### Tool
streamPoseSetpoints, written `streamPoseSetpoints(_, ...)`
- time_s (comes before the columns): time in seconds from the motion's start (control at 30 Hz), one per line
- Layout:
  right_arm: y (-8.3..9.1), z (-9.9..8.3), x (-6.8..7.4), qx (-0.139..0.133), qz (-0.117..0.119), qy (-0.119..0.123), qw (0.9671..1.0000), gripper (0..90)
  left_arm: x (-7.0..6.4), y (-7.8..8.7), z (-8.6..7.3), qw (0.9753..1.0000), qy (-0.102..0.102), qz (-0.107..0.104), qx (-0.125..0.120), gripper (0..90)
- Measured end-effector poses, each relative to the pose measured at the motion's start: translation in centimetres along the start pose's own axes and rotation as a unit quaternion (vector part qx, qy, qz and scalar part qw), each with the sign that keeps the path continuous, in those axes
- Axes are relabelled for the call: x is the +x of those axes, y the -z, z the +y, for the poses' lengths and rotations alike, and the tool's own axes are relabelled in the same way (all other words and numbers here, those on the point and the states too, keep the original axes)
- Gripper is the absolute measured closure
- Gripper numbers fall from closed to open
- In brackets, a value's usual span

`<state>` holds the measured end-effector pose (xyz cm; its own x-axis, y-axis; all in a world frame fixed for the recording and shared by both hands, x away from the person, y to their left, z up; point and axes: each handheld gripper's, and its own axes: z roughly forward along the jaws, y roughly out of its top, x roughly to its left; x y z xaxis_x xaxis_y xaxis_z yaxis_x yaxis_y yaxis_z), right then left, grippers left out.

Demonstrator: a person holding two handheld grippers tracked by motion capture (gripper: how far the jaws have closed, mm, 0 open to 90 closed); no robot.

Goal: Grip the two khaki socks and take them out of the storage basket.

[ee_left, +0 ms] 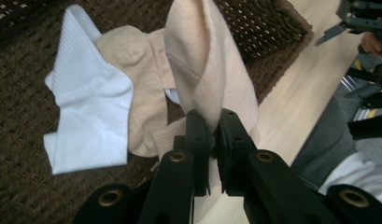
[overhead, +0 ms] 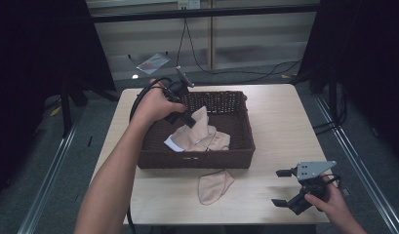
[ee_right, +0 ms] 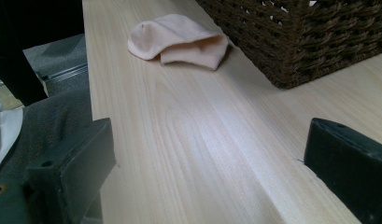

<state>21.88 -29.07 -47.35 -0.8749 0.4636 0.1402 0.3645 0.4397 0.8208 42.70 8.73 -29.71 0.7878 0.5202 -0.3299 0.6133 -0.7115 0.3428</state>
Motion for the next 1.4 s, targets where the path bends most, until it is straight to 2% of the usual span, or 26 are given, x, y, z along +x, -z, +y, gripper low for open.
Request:
streamPoseSetpoints(0.07, 0.0, 0.0, 0.0, -0.002, -0.003, 0.004, 1.0000, 1.3, -0.2, 0.2, 0.0, 1.0000, -0.005, -0.004, 0.007, 84.5)
streamPoseSetpoints(0.1, 0.0, 0.0, 0.0, 0.000, 0.000, 0.001, 1.0000, 1.3, -0.3, 0.3, 0.0, 1.0000, -0.006, -0.006, 0.002, 84.4)
streamPoseSetpoints(0.4, 0.0, 0.0, 0.0, 0.001, 0.000, 0.000, 1.0000, 1.3, -1.4, 0.0, -0.3, 0.9993, -0.032, -0.004, 0.018, 84.5)
streamPoseSetpoints(0.63, 0.0, 0.0, 0.0, 0.001, -0.001, -0.002, 1.0000, 1.3, -2.2, -0.6, -0.9, 0.9987, -0.048, -0.006, 0.016, 84.5)
streamPoseSetpoints(0.93, -0.1, 0.0, 0.0, 0.003, 0.002, -0.002, 1.0000, 1.3, -3.4, -1.8, -2.2, 0.9968, -0.075, -0.016, 0.023, 84.4)
streamPoseSetpoints(1.0, -0.1, 0.0, 0.0, 0.003, 0.002, -0.003, 1.0000, 1.3, -3.6, -2.1, -2.5, 0.9968, -0.077, -0.015, 0.017, 84.4)
streamPoseSetpoints(1.4, -0.1, 0.0, 0.1, 0.003, 0.002, -0.003, 1.0000, 1.3, -4.8, -4.1, -3.6, 0.9954, -0.092, -0.013, 0.024, 84.2)
